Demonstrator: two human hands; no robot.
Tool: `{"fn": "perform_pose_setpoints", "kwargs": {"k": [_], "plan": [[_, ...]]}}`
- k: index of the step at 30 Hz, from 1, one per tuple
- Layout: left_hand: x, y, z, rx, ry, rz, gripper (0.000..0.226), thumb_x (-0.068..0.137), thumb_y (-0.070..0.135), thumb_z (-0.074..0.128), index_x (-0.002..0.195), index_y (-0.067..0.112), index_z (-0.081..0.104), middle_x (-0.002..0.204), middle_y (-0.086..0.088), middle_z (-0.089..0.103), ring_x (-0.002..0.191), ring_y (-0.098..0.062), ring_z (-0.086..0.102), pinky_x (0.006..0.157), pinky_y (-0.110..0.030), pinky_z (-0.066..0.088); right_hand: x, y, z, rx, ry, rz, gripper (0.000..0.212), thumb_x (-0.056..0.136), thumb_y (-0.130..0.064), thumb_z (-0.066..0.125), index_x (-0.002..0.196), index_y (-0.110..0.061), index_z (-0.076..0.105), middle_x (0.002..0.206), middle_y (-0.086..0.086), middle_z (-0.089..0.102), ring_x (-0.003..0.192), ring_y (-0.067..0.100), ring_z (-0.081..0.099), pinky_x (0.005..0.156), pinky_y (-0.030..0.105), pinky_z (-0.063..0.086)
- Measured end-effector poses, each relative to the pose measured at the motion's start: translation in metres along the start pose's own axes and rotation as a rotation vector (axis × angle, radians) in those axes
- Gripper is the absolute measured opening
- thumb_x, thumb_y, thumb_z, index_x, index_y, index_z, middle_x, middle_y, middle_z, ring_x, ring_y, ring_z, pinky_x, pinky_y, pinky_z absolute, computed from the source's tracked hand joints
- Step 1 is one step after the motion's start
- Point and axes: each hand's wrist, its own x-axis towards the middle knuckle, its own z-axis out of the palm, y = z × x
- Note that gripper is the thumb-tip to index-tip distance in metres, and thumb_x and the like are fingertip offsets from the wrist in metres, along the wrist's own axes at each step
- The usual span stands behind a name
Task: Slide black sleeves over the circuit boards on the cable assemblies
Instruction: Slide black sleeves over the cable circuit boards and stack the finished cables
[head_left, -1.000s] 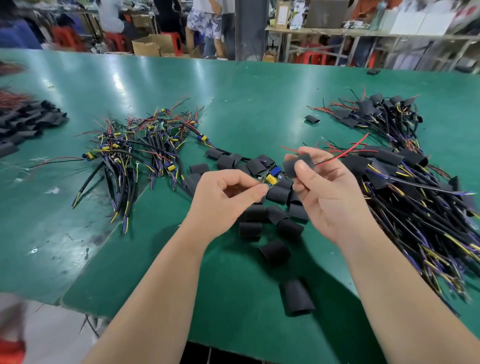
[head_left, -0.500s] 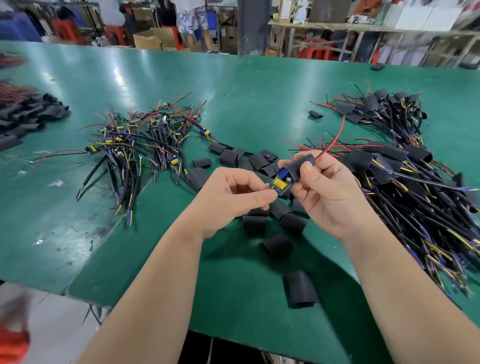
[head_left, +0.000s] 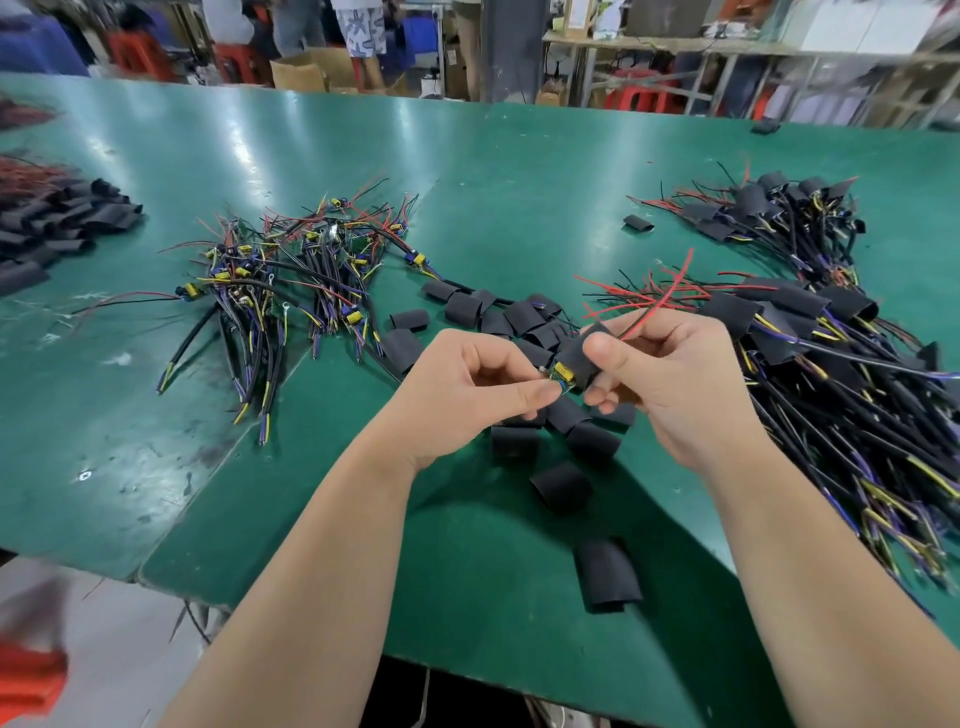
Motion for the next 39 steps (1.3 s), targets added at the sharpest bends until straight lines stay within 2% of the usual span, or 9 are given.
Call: {"fn": "perform_pose_setpoints", "kwargs": {"k": [5, 8, 13, 19, 26, 30, 35, 37, 39], "plan": [[0.002, -0.002, 0.000, 0.043, 0.049, 0.007, 0.021, 0.081, 0.005, 0.072, 0.063, 0.013, 0.066, 0.054, 0.008, 0.063, 0.050, -0.002, 0.049, 0.053, -0.012, 0.038, -0.002, 0.002, 0.002, 0.063, -0.126, 0.090, 0.029, 0.067, -0.031, 0.069, 0.087, -0.011, 0.071, 0.066, 0.007, 0.070, 0.051, 0.014, 0.063, 0.050, 0.020, 0.050], [0.002, -0.002, 0.002, 0.046, 0.064, 0.015, 0.020, 0.081, 0.008, 0.073, 0.063, 0.016, 0.067, 0.052, 0.011, 0.061, 0.046, 0.001, 0.043, 0.050, -0.010, 0.034, 0.000, 0.001, -0.001, 0.140, -0.128, 0.110, 0.025, 0.072, -0.025, 0.065, 0.090, -0.007, 0.068, 0.064, 0.003, 0.069, 0.052, 0.013, 0.062, 0.052, 0.018, 0.050], [0.005, -0.007, 0.001, 0.051, 0.148, -0.030, 0.017, 0.078, 0.007, 0.076, 0.065, 0.015, 0.068, 0.049, 0.008, 0.059, 0.039, -0.007, 0.042, 0.043, -0.016, 0.034, 0.000, 0.003, 0.003, 0.096, -0.090, 0.120, 0.032, 0.063, -0.027, 0.072, 0.089, -0.010, 0.067, 0.065, 0.004, 0.069, 0.053, 0.014, 0.062, 0.055, 0.022, 0.049], [0.006, -0.008, 0.000, 0.000, 0.190, -0.015, 0.013, 0.077, 0.007, 0.076, 0.070, 0.014, 0.069, 0.048, 0.010, 0.059, 0.038, -0.005, 0.042, 0.042, -0.013, 0.035, 0.000, 0.007, 0.005, 0.131, -0.072, 0.152, 0.038, 0.059, -0.014, 0.075, 0.097, -0.013, 0.069, 0.087, 0.010, 0.067, 0.071, 0.015, 0.065, 0.064, 0.023, 0.054], [0.004, -0.006, 0.002, -0.109, 0.198, 0.004, 0.006, 0.074, 0.024, 0.076, 0.069, 0.022, 0.073, 0.060, 0.004, 0.068, 0.042, -0.006, 0.044, 0.043, -0.013, 0.036, 0.000, 0.003, 0.002, 0.237, -0.091, 0.163, 0.036, 0.067, -0.007, 0.068, 0.103, -0.014, 0.065, 0.068, -0.005, 0.068, 0.066, 0.011, 0.069, 0.067, 0.021, 0.057], [0.006, -0.010, 0.001, -0.027, 0.233, 0.032, 0.013, 0.081, 0.011, 0.073, 0.071, 0.018, 0.072, 0.055, 0.008, 0.065, 0.039, -0.003, 0.044, 0.041, -0.011, 0.034, -0.002, 0.002, 0.004, 0.256, -0.081, 0.179, 0.036, 0.066, -0.007, 0.070, 0.101, -0.015, 0.069, 0.074, 0.002, 0.067, 0.065, 0.012, 0.067, 0.065, 0.021, 0.055], [0.008, -0.015, 0.001, -0.028, 0.307, -0.025, 0.016, 0.088, 0.025, 0.068, 0.077, 0.015, 0.072, 0.069, 0.003, 0.072, 0.048, -0.005, 0.058, 0.042, -0.014, 0.040, 0.002, -0.005, 0.011, 0.383, 0.093, 0.189, 0.027, 0.077, 0.002, 0.064, 0.099, -0.013, 0.066, 0.073, 0.006, 0.066, 0.059, 0.013, 0.066, 0.062, 0.023, 0.057], [0.012, -0.020, -0.002, 0.139, 0.475, -0.067, 0.024, 0.093, 0.032, 0.060, 0.078, 0.017, 0.072, 0.071, 0.008, 0.073, 0.057, -0.002, 0.063, 0.049, -0.013, 0.045, 0.009, -0.016, 0.005, 0.429, 0.260, 0.150, 0.022, 0.084, 0.007, 0.061, 0.094, -0.012, 0.061, 0.076, 0.009, 0.064, 0.059, 0.016, 0.064, 0.055, 0.020, 0.052], [0.014, -0.026, -0.008, 0.426, 0.638, -0.111, 0.029, 0.096, 0.032, 0.052, 0.080, 0.016, 0.070, 0.073, 0.009, 0.071, 0.068, -0.006, 0.065, 0.063, -0.021, 0.048, 0.016, -0.033, -0.009, 0.397, 0.399, 0.066, 0.019, 0.086, 0.005, 0.061, 0.086, -0.013, 0.059, 0.070, 0.004, 0.065, 0.055, 0.014, 0.061, 0.051, 0.018, 0.046]]}}
